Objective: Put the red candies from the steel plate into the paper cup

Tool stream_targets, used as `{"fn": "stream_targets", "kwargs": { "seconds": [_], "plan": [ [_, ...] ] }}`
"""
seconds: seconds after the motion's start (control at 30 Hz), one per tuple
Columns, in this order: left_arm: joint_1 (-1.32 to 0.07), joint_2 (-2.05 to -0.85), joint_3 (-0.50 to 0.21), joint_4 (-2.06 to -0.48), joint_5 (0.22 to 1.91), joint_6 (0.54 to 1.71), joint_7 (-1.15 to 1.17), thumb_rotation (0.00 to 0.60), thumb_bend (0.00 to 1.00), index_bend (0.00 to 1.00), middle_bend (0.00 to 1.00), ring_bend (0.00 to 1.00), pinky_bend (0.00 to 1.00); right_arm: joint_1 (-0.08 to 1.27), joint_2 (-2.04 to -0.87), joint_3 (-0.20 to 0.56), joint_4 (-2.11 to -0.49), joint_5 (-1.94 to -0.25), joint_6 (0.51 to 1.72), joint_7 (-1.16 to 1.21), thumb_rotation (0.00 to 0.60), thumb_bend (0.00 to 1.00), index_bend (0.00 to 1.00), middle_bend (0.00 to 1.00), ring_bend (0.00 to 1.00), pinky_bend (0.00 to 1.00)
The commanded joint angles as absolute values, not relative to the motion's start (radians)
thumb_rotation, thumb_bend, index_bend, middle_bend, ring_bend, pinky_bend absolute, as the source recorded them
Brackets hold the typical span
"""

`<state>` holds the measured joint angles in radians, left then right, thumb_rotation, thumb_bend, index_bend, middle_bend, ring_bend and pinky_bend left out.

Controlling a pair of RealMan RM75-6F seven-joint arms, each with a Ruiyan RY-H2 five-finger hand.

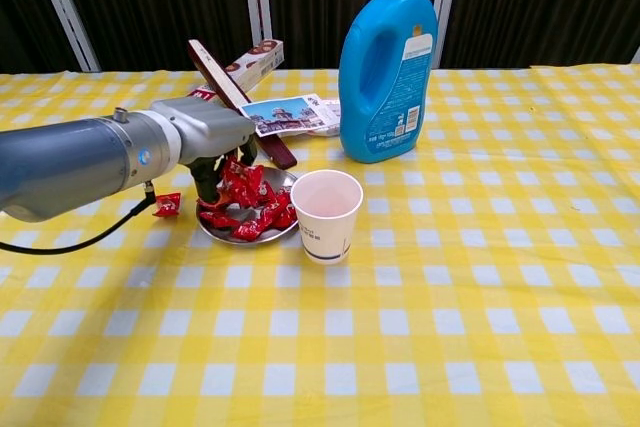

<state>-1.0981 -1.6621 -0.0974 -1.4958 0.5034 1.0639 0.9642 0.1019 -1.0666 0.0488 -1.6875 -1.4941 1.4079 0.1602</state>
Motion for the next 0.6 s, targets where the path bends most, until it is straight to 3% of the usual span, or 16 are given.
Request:
{"fn": "stream_targets", "kwargs": {
  "seconds": [0.03, 0.3, 0.6],
  "plan": [
    [-1.092, -1.636, -0.107, -1.525, 0.516, 1.079, 0.959, 0.600, 0.42, 0.54, 0.64, 0.86, 0.91, 0.102, -1.067, 0.049, -1.687, -1.494, 1.409, 0.159, 0.600, 0.34, 0.00, 0.00, 0.00, 0.00],
    [-1.097, -1.539, -0.151, -1.679, 0.570, 1.124, 0.954, 0.600, 0.42, 0.54, 0.64, 0.86, 0.91, 0.102, -1.070, 0.051, -1.687, -1.493, 1.411, 0.154, 0.600, 0.34, 0.00, 0.00, 0.00, 0.00],
    [-1.132, -1.572, -0.169, -1.733, 0.585, 1.129, 0.972, 0.600, 0.42, 0.54, 0.64, 0.86, 0.91, 0.101, -1.069, 0.053, -1.687, -1.492, 1.415, 0.158, 0.600, 0.34, 0.00, 0.00, 0.00, 0.00]
  ]
}}
